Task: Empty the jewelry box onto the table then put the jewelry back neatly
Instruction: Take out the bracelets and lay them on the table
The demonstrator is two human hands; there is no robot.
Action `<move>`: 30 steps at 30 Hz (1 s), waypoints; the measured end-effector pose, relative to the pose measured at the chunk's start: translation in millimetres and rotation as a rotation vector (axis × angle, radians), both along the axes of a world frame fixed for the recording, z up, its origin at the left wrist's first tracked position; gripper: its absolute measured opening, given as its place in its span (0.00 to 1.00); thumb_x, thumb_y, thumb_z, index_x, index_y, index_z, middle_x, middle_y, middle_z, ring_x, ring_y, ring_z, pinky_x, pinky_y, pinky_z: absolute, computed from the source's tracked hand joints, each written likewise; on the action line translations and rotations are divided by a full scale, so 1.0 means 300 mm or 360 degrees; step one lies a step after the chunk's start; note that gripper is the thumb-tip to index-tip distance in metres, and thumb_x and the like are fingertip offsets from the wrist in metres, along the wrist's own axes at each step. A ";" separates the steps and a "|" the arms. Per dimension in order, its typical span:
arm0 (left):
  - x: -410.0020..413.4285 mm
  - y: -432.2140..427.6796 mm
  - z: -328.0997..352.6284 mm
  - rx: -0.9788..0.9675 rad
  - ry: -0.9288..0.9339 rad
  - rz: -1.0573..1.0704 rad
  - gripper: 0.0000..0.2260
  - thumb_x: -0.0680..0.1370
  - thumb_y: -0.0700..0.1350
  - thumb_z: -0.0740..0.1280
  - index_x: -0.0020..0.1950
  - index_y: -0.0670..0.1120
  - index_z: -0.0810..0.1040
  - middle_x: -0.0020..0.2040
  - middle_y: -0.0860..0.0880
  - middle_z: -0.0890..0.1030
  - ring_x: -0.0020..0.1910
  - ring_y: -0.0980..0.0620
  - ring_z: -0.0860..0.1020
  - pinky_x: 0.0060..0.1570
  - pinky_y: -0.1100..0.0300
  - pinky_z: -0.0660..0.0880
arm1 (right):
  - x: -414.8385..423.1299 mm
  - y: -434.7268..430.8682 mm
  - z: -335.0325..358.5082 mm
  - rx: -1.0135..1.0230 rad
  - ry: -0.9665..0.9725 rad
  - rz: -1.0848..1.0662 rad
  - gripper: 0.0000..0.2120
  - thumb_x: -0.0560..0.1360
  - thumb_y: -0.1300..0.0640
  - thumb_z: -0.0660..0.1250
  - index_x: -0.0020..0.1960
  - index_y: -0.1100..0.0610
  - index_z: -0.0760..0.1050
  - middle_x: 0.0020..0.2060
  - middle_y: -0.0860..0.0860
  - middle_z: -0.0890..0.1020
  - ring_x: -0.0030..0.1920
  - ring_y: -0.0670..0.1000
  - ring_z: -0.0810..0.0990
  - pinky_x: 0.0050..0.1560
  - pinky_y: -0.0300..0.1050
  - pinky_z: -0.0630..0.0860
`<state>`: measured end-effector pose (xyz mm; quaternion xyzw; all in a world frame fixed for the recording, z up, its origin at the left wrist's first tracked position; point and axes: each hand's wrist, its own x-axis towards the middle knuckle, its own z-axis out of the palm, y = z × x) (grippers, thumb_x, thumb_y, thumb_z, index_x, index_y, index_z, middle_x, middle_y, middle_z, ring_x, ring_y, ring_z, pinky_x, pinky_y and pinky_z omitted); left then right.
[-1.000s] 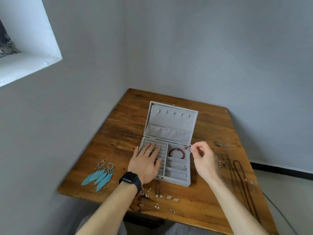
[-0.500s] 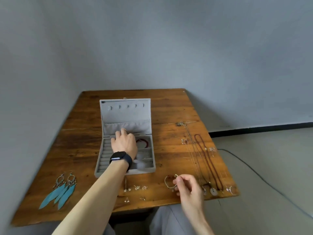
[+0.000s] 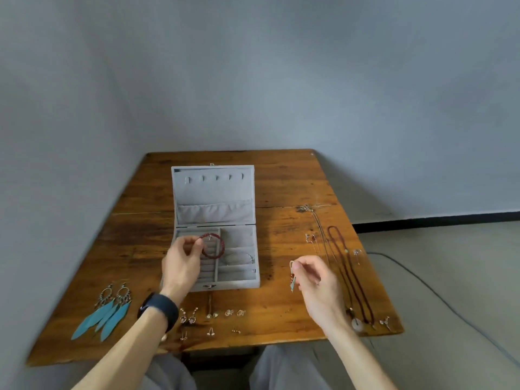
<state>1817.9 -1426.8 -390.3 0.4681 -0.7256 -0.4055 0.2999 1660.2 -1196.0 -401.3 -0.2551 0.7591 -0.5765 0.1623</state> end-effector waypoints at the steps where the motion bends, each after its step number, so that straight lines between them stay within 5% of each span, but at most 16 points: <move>1: 0.018 0.000 -0.017 0.0003 -0.0010 0.0000 0.04 0.81 0.48 0.66 0.55 0.52 0.77 0.46 0.57 0.80 0.49 0.55 0.79 0.43 0.65 0.71 | -0.029 -0.026 0.017 0.0020 0.0044 0.0016 0.02 0.79 0.51 0.69 0.47 0.46 0.78 0.40 0.42 0.83 0.44 0.44 0.82 0.44 0.41 0.79; 8: 0.007 0.006 -0.056 -0.0023 -0.0202 0.0047 0.09 0.81 0.54 0.65 0.59 0.53 0.78 0.52 0.56 0.80 0.51 0.54 0.79 0.47 0.56 0.77 | -0.156 -0.254 0.088 0.0164 0.0092 0.0036 0.03 0.78 0.51 0.68 0.46 0.46 0.79 0.39 0.40 0.84 0.42 0.42 0.82 0.46 0.42 0.79; 13: 0.014 -0.001 -0.066 -0.0025 -0.0228 0.0071 0.07 0.81 0.56 0.65 0.56 0.57 0.78 0.51 0.57 0.81 0.50 0.54 0.80 0.48 0.57 0.78 | -0.238 -0.325 0.044 0.0781 0.0487 -0.0105 0.05 0.80 0.52 0.66 0.49 0.49 0.80 0.45 0.45 0.84 0.45 0.50 0.80 0.36 0.38 0.69; 16: 0.015 -0.004 -0.068 -0.0064 -0.0227 0.0080 0.06 0.80 0.56 0.66 0.55 0.57 0.78 0.49 0.58 0.81 0.49 0.56 0.79 0.45 0.59 0.77 | -0.280 -0.328 0.016 0.0968 0.0711 -0.0116 0.05 0.79 0.52 0.67 0.48 0.49 0.82 0.48 0.49 0.85 0.49 0.54 0.81 0.42 0.40 0.70; 25: 0.007 0.020 -0.009 -0.0065 -0.0032 -0.0150 0.06 0.79 0.50 0.70 0.55 0.53 0.81 0.48 0.59 0.81 0.50 0.61 0.79 0.51 0.62 0.77 | -0.327 -0.206 0.016 0.0711 0.0643 -0.0200 0.10 0.78 0.49 0.67 0.56 0.50 0.83 0.53 0.51 0.83 0.54 0.54 0.80 0.53 0.46 0.77; 30: -0.134 0.110 0.085 -0.0184 -0.0090 -0.0516 0.01 0.78 0.51 0.71 0.47 0.57 0.82 0.41 0.60 0.83 0.43 0.64 0.81 0.40 0.71 0.77 | -0.270 0.038 -0.009 0.0570 0.0674 -0.0418 0.07 0.77 0.50 0.68 0.55 0.46 0.80 0.52 0.44 0.82 0.56 0.52 0.77 0.51 0.44 0.71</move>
